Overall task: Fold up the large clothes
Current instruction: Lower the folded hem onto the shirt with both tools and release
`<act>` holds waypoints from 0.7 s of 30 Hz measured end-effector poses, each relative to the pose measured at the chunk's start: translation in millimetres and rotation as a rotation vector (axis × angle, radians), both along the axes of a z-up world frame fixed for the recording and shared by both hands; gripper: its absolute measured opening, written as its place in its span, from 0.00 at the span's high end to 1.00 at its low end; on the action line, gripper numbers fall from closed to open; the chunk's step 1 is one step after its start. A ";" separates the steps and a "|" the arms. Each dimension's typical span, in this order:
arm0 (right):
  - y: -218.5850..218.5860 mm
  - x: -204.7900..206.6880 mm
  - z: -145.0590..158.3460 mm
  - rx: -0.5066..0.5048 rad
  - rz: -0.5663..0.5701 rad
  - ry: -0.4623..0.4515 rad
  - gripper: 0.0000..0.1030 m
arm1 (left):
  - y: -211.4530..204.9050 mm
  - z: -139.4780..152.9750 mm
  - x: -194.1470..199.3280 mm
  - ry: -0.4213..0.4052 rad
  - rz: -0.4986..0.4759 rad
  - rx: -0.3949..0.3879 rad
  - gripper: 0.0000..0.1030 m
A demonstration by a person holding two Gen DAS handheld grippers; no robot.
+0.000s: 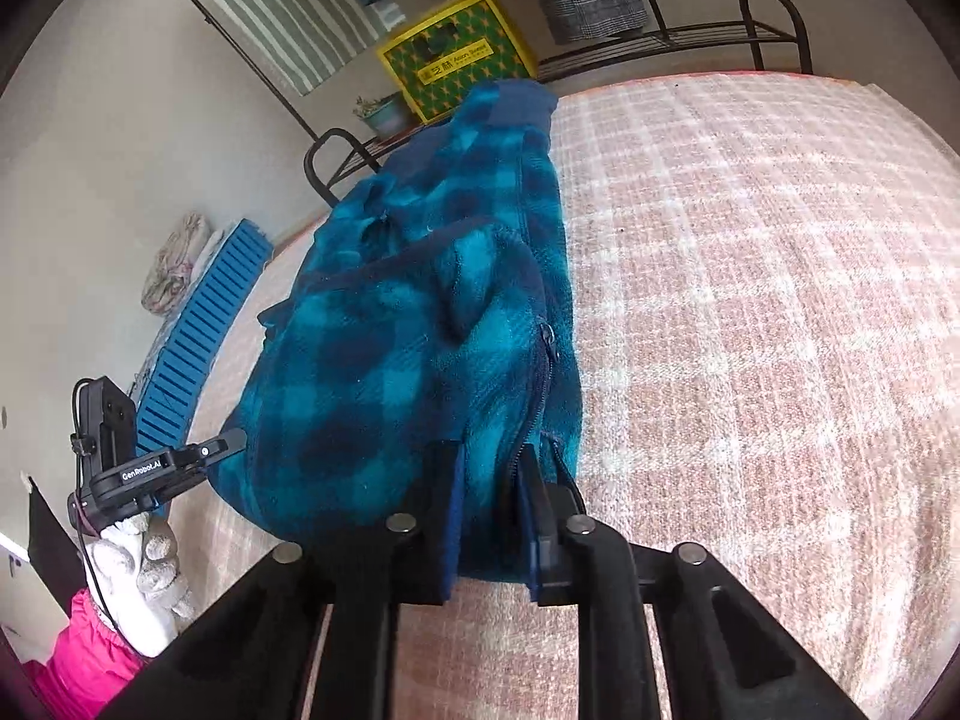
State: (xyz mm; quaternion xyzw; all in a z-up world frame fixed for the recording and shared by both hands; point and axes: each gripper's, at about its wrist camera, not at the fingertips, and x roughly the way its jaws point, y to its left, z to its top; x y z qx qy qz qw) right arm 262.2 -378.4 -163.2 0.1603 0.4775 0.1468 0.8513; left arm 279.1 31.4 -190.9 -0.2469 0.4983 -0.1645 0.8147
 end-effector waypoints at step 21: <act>45.8 20.9 45.9 -0.191 0.100 -0.249 0.69 | -51.8 37.5 17.2 -0.209 -0.070 0.236 0.77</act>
